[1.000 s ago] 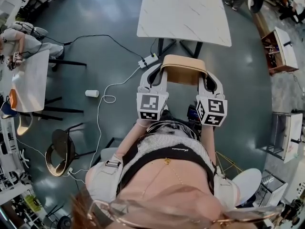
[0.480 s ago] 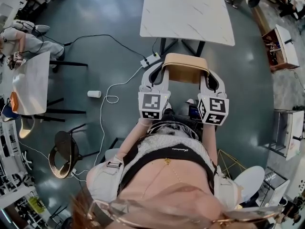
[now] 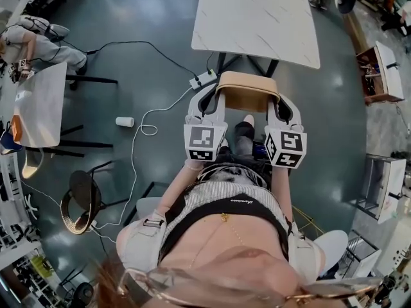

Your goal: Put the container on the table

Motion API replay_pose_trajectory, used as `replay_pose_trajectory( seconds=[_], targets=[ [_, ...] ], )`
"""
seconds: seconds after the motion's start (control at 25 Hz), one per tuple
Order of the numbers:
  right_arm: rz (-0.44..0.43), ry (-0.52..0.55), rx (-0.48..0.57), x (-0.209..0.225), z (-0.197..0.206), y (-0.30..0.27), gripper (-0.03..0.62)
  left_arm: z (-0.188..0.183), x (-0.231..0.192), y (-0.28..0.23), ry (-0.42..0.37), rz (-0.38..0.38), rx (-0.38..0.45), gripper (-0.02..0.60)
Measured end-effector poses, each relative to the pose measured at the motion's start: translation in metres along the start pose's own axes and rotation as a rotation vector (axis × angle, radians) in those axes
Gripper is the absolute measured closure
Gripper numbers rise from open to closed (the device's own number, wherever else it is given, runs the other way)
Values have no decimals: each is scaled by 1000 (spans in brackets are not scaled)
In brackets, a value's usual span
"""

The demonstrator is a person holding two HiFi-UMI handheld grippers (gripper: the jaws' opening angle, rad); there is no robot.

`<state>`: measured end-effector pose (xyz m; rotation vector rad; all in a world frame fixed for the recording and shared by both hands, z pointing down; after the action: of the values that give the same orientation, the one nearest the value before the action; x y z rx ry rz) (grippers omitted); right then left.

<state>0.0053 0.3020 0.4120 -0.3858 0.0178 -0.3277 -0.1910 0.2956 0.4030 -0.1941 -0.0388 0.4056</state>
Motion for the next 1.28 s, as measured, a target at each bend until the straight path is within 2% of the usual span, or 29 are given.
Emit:
replay_pose_trajectory(
  seconds=[0.28,0.84,1.28],
  targets=[
    [-31,8,-10,19,-14,-36,533,-3,-8,-34,8,-25,-25,558],
    [-43,-5,1,88,-48,-101,534,-32,-5,-131,-13,-27,-32,558],
    [-70,-6,3,124,-64,-126,536,-45,6,-169,-4,-53,-27,558]
  ],
)
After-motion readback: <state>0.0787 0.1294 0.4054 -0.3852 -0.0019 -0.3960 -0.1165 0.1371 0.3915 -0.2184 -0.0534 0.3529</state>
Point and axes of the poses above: the fingertips, and each gripper's own axes: y backward along the fingers, x to its right, z out of its underside, the point moved 6 cm from there along y, backward along the fingers, and after that the axes turned 2 degrees about -y, right-handed, at the moved point
